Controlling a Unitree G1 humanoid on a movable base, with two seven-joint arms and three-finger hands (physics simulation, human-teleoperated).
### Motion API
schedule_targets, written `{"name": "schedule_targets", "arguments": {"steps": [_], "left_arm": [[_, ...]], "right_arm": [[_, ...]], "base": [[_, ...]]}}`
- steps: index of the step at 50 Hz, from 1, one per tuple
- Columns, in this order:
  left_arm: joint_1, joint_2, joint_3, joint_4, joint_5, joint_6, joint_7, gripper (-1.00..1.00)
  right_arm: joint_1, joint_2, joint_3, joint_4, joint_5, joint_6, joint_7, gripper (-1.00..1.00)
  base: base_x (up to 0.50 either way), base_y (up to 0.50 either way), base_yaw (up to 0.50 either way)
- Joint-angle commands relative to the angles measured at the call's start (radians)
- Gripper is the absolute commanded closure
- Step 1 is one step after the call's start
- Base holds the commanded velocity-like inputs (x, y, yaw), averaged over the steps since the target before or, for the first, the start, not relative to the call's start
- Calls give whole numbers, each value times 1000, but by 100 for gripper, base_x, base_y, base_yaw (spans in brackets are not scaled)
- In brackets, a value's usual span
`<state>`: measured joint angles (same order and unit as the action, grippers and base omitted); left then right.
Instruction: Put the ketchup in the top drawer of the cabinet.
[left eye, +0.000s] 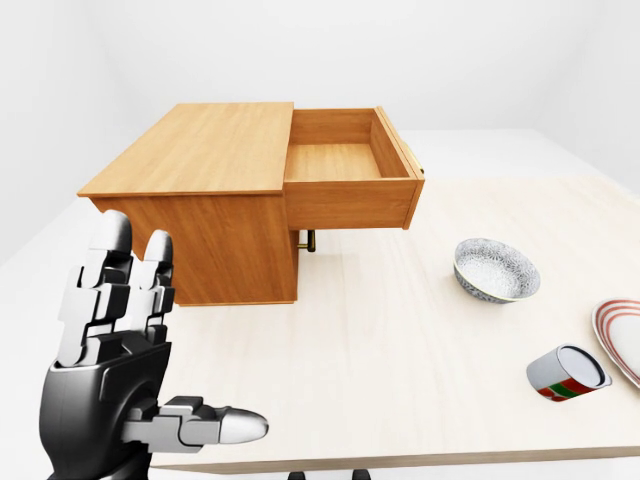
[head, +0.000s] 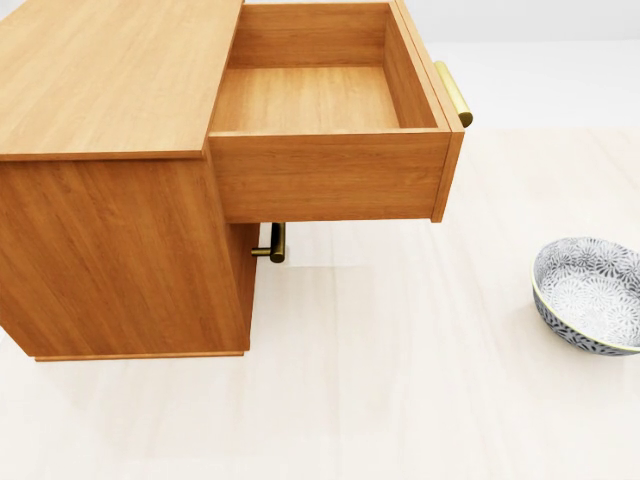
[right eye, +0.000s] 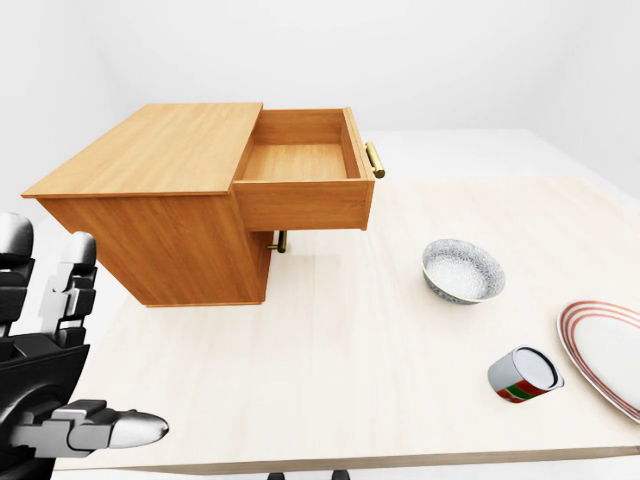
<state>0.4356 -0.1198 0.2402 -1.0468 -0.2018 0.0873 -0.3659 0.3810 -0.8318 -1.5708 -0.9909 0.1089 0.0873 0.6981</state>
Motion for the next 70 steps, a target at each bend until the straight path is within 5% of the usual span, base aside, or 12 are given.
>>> {"name": "schedule_targets", "arguments": {"steps": [1, 24, 50, 70], "left_arm": [[-2, -8, -3, 0, 12, 0, -6, -100], [5, -4, -29, 23, 33, 0, 2, -100], [12, 5, -43, 29, 37, 0, 13, -100], [14, 10, -54, 33, 41, 0, 18, -100]], "right_arm": [[-174, -29, 0, 95, -484, 0, 0, -100], [-154, 102, 0, 221, -495, 0, 0, -100], [-139, 484, 165, 289, -595, 0, 0, -100], [-149, 473, 319, 476, -674, 0, 0, -100]], "base": [[0, 0, 0], [0, 0, 0], [0, 0, 0], [0, 0, 0]]}}
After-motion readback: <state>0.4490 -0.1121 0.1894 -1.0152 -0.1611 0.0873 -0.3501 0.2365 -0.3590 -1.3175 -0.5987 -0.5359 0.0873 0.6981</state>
